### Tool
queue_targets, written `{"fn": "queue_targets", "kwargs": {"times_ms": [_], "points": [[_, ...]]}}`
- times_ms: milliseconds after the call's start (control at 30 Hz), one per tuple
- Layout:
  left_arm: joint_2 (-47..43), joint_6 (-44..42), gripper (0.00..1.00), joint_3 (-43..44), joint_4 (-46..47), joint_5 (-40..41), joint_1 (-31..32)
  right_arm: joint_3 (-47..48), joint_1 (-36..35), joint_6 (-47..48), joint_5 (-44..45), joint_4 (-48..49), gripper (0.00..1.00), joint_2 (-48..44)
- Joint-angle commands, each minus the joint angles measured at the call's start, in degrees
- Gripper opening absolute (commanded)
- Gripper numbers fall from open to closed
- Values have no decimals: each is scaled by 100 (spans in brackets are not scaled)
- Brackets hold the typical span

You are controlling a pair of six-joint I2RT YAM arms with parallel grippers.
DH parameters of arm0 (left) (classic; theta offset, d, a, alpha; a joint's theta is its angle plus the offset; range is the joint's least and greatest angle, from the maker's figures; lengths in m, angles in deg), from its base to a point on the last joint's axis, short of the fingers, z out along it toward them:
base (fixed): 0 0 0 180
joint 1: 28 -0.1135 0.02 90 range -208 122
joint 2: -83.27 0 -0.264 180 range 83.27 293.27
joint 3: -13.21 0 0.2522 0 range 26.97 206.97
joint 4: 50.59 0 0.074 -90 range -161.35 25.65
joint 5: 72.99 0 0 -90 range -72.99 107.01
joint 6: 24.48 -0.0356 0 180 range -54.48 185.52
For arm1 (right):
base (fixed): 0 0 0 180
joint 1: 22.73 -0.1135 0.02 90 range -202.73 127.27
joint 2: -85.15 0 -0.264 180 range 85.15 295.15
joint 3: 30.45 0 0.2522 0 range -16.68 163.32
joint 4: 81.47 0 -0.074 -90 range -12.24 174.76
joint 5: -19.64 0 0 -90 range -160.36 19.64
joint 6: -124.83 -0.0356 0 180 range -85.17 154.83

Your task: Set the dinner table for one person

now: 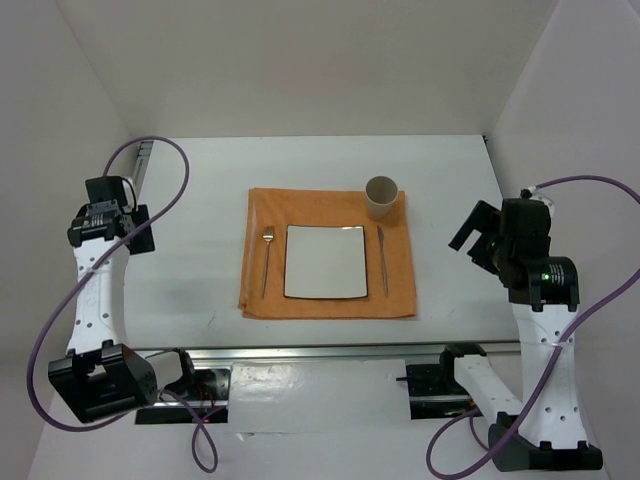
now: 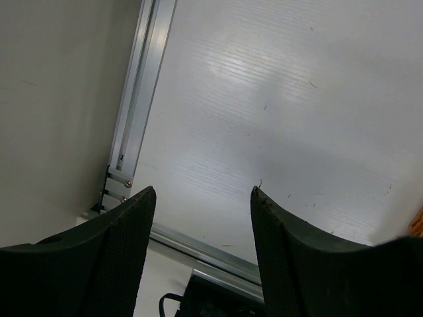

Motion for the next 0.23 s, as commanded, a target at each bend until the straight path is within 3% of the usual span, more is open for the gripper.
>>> {"fn": "queue_targets", "kwargs": {"times_ms": [0,200], "points": [[-204,-159,67,-86,-32,-123,-8,182,-33,24,-114,-109,100,-57],[-257,-159,67,-192,-84,-229,-8,182,-33,77,-114,-109,100,-109]]}}
